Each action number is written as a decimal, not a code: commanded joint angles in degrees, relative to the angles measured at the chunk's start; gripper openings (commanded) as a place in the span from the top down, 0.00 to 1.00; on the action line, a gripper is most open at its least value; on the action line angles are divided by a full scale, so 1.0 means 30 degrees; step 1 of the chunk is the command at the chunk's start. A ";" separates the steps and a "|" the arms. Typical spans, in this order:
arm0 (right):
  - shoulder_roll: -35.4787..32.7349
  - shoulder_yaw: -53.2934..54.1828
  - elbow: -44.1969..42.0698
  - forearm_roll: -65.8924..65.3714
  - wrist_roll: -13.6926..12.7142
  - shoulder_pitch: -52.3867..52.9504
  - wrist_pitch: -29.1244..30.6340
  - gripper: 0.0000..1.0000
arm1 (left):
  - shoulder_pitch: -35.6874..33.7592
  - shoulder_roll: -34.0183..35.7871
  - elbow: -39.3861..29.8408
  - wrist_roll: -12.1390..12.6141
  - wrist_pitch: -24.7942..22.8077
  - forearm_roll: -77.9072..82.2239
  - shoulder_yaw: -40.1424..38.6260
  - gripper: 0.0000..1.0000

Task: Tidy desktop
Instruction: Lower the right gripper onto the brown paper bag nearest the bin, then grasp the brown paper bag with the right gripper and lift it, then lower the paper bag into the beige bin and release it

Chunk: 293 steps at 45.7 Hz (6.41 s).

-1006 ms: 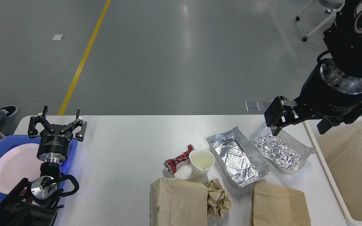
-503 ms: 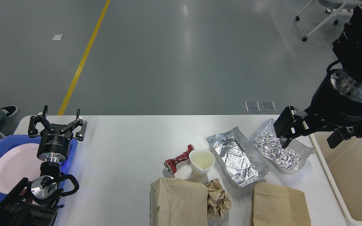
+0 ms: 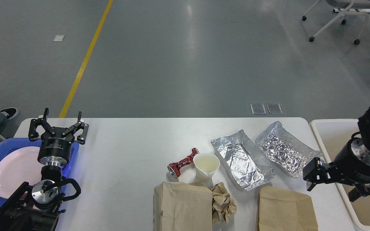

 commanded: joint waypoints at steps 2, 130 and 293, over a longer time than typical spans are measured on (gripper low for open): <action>0.0957 0.0233 0.0002 -0.0541 0.1292 -0.2802 -0.4013 0.00 | -0.0026 -0.0001 0.0000 0.0026 0.0000 -0.0021 -0.0002 0.04; 0.1688 -0.3779 -0.0695 0.2414 0.3053 1.0434 0.7290 1.00 | -0.0026 -0.0001 0.0000 0.0027 0.0000 -0.0021 -0.0002 0.04; -0.1122 0.5834 -1.9390 -0.3208 0.2408 -1.3244 -0.2297 0.00 | 0.0003 -0.0001 0.0000 0.0027 0.0000 -0.0021 -0.0001 0.04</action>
